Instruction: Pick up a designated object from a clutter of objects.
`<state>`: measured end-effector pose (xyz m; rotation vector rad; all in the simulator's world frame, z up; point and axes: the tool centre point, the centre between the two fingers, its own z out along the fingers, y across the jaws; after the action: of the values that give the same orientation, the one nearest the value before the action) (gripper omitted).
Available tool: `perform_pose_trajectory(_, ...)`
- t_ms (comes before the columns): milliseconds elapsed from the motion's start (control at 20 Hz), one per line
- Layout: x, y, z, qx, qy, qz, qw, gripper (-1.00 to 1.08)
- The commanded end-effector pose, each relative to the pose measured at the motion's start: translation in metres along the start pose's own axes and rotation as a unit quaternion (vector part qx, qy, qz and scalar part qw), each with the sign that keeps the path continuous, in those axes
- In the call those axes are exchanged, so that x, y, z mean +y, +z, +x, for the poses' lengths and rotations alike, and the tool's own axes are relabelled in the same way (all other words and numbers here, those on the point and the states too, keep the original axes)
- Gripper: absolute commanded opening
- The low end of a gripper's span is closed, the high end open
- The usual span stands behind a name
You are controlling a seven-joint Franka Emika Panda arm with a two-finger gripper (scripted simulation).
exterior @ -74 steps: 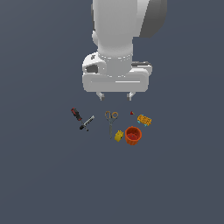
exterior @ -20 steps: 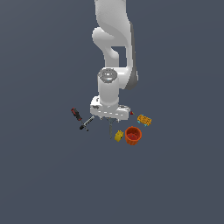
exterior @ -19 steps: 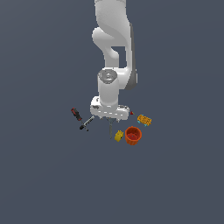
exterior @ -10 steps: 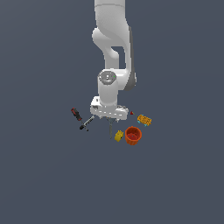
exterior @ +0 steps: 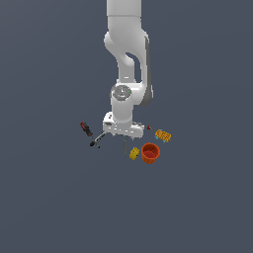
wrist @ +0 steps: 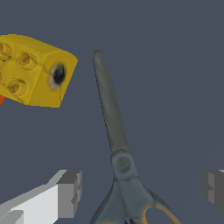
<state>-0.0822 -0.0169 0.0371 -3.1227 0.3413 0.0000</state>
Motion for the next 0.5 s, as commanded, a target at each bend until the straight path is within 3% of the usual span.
perform_pose_trajectory(0, 0.000, 0.011, -0.001, 0.000, 0.000, 0.000, 1.0000, 1.00)
perform_pose_trajectory(450, 0.000, 0.029, -0.001, 0.000, 0.000, 0.000, 1.0000, 1.00)
